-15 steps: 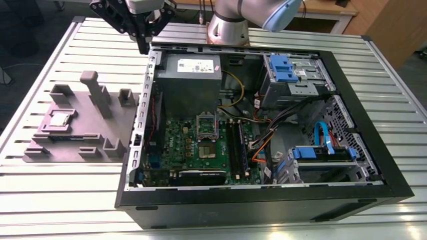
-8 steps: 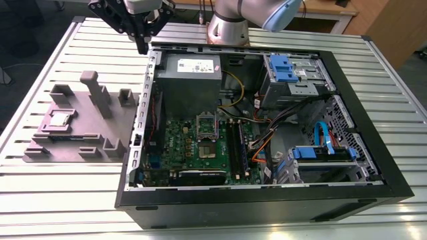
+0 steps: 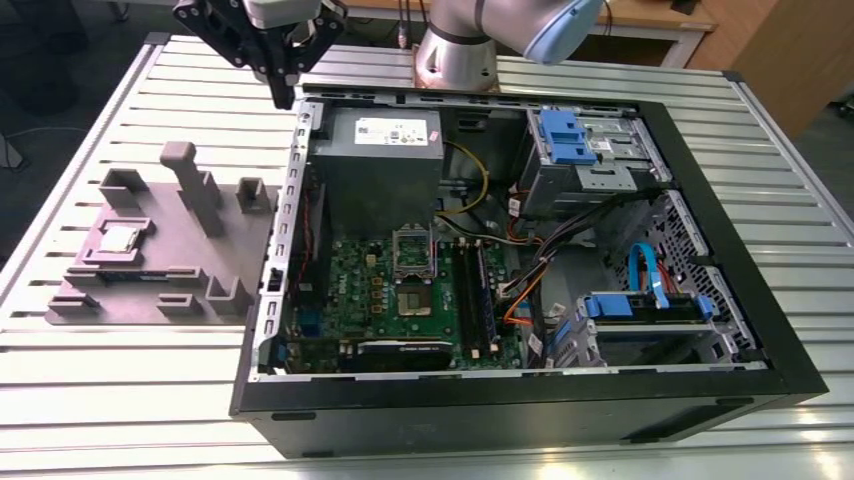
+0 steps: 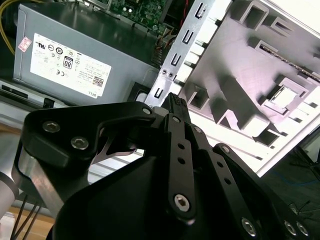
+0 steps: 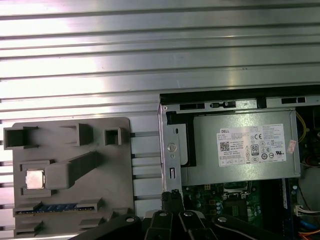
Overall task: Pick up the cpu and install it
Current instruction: 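Reach for the cpu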
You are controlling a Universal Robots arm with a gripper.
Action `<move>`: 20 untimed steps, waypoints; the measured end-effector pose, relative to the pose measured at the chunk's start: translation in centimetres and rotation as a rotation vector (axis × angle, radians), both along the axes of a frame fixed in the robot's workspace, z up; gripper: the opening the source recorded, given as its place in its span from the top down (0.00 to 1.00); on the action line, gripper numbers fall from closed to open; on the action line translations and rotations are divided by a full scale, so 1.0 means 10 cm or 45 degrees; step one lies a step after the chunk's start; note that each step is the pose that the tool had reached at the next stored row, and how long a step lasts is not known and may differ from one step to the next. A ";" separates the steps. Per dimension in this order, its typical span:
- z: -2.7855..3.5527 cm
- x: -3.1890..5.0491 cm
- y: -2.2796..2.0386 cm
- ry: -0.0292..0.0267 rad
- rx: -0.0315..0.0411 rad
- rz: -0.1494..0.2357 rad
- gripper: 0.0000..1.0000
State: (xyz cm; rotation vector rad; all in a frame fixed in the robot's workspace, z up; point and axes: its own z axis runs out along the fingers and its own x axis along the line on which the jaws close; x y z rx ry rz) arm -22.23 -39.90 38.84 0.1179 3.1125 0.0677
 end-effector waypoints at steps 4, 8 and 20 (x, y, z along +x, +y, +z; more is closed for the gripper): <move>-0.004 -0.021 0.000 0.0001 0.0000 0.000 0.89; -0.017 -0.092 0.000 0.0001 0.0000 0.000 0.89; -0.017 -0.118 0.000 0.0001 0.0000 0.000 0.89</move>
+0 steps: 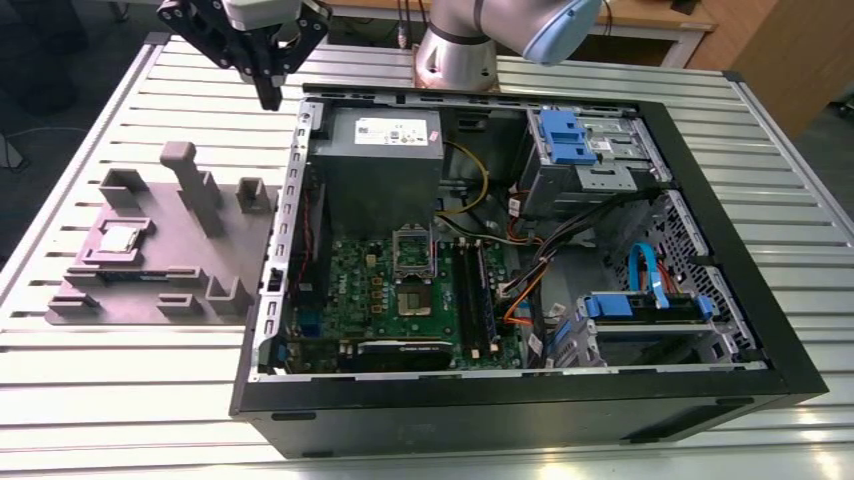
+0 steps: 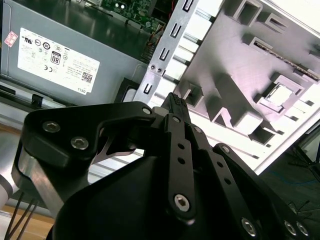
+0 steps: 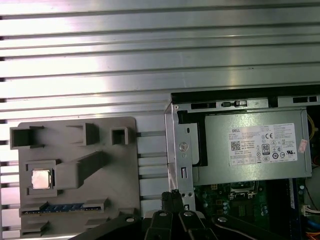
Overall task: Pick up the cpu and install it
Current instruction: 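Reach for the cpu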
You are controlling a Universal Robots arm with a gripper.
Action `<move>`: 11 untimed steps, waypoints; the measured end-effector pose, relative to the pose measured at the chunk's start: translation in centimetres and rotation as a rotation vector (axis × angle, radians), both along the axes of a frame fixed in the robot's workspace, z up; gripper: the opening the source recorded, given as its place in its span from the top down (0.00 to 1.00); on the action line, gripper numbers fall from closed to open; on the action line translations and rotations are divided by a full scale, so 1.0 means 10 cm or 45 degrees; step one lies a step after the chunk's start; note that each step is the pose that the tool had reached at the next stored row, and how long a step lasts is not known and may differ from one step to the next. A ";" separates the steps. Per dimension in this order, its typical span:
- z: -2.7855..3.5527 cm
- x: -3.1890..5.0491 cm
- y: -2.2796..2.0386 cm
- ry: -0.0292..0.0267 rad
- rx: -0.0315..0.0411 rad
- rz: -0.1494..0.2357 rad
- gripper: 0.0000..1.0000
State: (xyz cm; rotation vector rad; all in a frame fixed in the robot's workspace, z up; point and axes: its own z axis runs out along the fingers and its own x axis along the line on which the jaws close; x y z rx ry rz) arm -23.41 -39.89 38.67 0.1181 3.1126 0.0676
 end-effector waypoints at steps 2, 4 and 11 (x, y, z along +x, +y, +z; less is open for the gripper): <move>0.000 -0.003 0.000 -0.0001 0.0001 0.000 0.89; 0.000 -0.006 0.000 0.0000 0.0000 0.000 0.89; 0.000 -0.025 0.000 -0.0001 0.0000 0.000 0.89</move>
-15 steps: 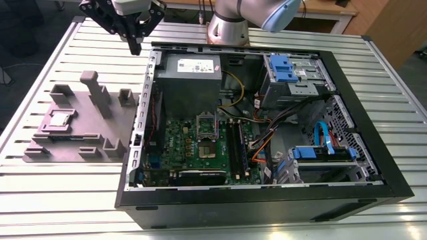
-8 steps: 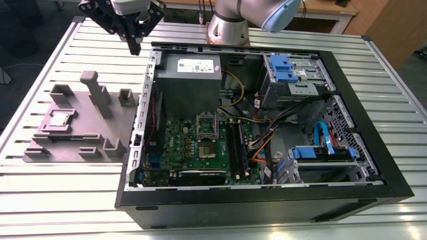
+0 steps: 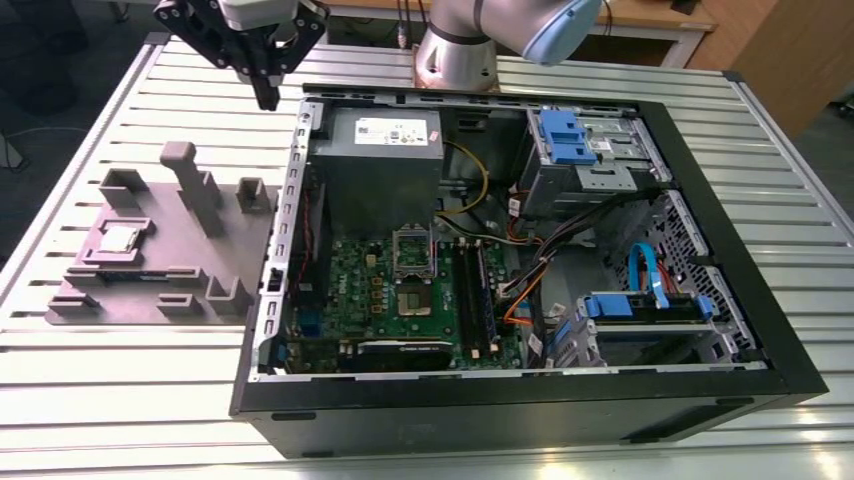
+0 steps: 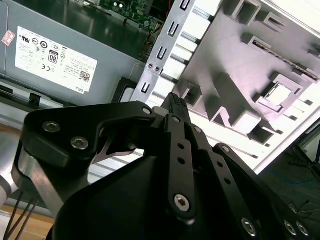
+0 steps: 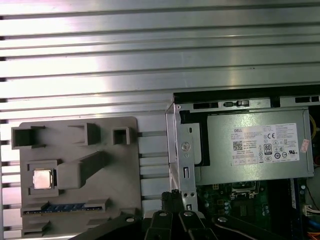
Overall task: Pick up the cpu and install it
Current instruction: 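Reach for the cpu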
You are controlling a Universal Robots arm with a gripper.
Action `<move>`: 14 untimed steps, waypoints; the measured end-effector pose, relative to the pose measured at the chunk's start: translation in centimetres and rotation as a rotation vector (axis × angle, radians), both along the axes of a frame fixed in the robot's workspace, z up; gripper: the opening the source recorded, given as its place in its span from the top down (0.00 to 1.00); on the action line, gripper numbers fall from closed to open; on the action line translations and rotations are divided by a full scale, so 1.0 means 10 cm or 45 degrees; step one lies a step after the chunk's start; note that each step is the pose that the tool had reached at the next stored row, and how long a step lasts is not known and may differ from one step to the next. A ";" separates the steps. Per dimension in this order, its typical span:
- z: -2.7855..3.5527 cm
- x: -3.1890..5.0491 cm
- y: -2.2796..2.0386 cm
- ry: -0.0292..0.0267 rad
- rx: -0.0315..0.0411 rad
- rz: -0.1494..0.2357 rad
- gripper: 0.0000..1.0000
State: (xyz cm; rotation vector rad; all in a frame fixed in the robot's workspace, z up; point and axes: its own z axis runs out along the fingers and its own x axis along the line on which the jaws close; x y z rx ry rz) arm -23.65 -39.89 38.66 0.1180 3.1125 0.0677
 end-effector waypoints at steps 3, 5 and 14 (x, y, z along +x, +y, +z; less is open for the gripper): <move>0.000 -0.010 0.000 0.0000 0.0000 0.000 0.89; 0.000 -0.017 0.000 0.0000 0.0000 0.000 0.89; -0.001 -0.046 0.000 0.0000 0.0000 0.000 0.89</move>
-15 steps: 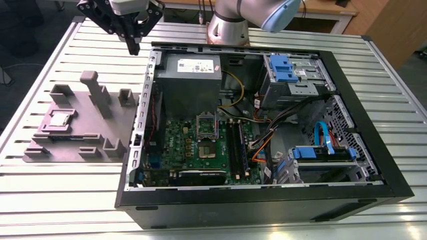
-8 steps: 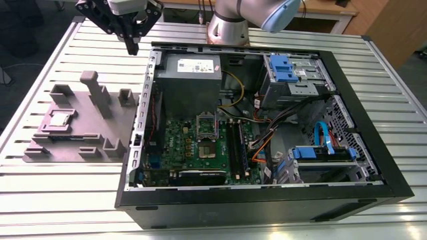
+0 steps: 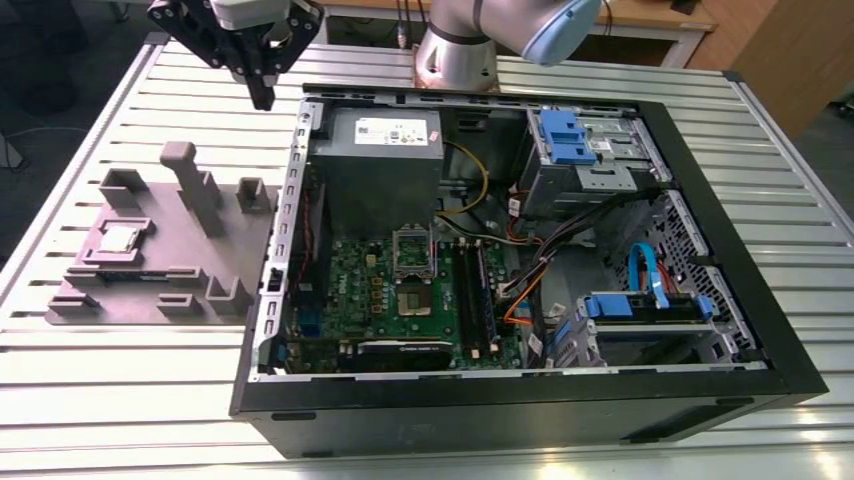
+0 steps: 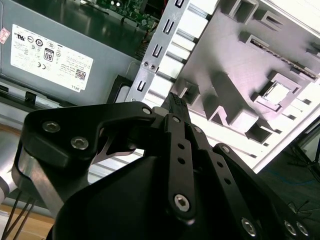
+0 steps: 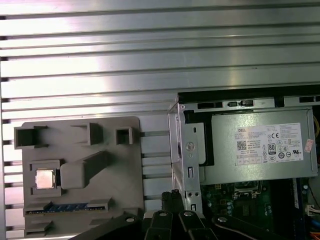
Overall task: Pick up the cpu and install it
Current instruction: 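Reach for the cpu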
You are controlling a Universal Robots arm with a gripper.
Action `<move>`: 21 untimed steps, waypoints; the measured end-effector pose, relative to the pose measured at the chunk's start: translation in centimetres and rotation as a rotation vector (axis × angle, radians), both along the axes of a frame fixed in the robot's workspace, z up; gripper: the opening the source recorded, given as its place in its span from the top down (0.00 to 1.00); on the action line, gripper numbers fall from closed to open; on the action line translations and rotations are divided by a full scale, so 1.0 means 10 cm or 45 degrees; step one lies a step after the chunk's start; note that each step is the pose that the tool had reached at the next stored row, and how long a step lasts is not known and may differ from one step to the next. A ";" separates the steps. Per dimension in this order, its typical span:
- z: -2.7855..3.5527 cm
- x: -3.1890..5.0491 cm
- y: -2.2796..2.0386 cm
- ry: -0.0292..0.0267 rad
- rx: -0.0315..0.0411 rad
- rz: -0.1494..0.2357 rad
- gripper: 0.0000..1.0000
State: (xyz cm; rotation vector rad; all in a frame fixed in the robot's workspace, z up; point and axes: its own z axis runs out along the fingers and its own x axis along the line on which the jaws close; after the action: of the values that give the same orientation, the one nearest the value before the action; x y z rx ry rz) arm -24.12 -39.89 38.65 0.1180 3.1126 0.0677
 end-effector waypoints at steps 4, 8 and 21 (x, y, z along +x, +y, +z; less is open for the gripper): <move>0.000 -0.039 0.000 0.0000 0.0000 0.000 0.89; -0.001 -0.138 0.000 0.0000 0.0000 0.000 0.89; -0.003 -0.419 0.000 0.0000 0.0000 0.000 0.89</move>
State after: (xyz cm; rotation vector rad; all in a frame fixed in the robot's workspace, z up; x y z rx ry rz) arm -28.31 -39.89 38.63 0.1180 3.1126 0.0677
